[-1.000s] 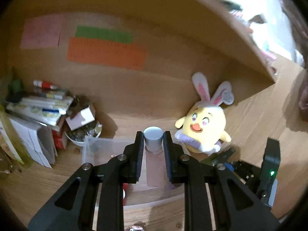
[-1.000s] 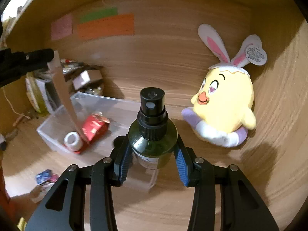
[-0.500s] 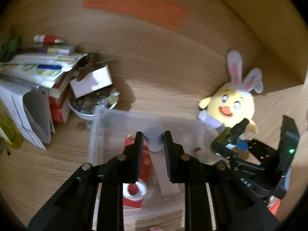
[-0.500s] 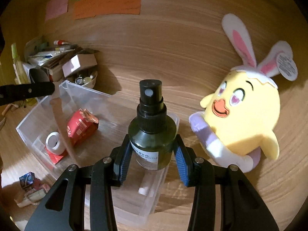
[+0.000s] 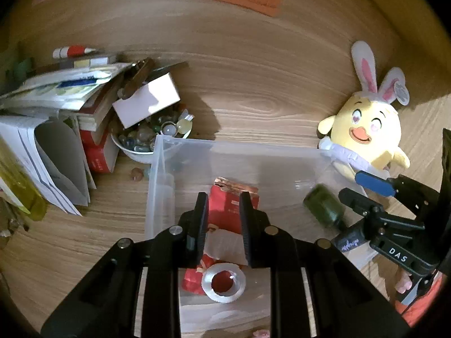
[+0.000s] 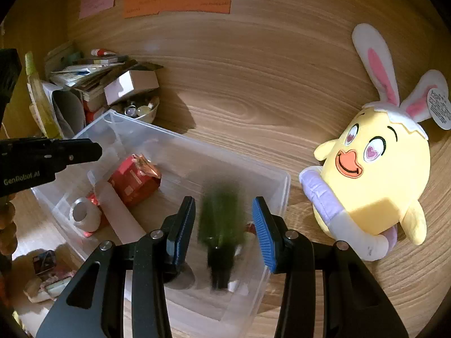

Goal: Organize objects
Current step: 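Open the right tool to drop the spray bottle while the left tool releases the pink tube, then move both tools back to the items lying beside the box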

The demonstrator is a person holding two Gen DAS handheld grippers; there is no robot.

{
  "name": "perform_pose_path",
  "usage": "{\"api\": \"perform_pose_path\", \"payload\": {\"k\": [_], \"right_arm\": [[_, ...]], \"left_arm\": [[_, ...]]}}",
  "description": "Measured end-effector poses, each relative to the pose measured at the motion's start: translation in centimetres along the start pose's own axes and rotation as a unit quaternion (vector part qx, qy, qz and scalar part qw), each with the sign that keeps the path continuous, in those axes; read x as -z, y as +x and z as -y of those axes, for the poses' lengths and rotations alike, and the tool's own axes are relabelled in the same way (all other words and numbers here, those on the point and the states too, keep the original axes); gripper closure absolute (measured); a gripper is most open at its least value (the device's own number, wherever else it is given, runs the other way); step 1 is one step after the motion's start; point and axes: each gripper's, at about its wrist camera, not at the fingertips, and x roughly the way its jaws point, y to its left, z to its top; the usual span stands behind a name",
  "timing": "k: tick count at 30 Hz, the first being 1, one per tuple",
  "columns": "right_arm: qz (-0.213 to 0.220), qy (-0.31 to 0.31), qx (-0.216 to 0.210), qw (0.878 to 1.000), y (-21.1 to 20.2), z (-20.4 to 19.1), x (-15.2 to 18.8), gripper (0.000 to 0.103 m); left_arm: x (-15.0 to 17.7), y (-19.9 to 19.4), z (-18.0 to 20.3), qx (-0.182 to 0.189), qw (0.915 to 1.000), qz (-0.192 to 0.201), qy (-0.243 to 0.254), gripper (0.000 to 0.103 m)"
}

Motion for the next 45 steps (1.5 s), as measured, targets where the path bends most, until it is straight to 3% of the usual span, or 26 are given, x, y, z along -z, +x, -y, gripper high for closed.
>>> {"api": "perform_pose_path", "payload": {"k": [18, 24, 31, 45], "right_arm": [[0.052, 0.014, -0.027, 0.998, -6.0, -0.7, 0.8, 0.061], [0.073, 0.013, -0.027, 0.997, -8.3, -1.3, 1.5, 0.053], [0.089, 0.012, -0.038, 0.995, -10.5, -1.9, 3.1, 0.045], [0.050, 0.021, -0.059, 0.997, -9.7, -3.7, 8.0, 0.045]], "left_arm": [[2.3, -4.5, 3.3, -0.019, 0.9976, 0.023, 0.063, 0.035], [3.6, -6.2, 3.6, -0.023, 0.9968, 0.023, 0.074, 0.032], [5.2, -7.8, 3.3, -0.036, 0.9961, 0.023, 0.078, 0.020], [9.9, -8.5, 1.1, -0.065, 0.9950, -0.016, 0.074, 0.013]]}}
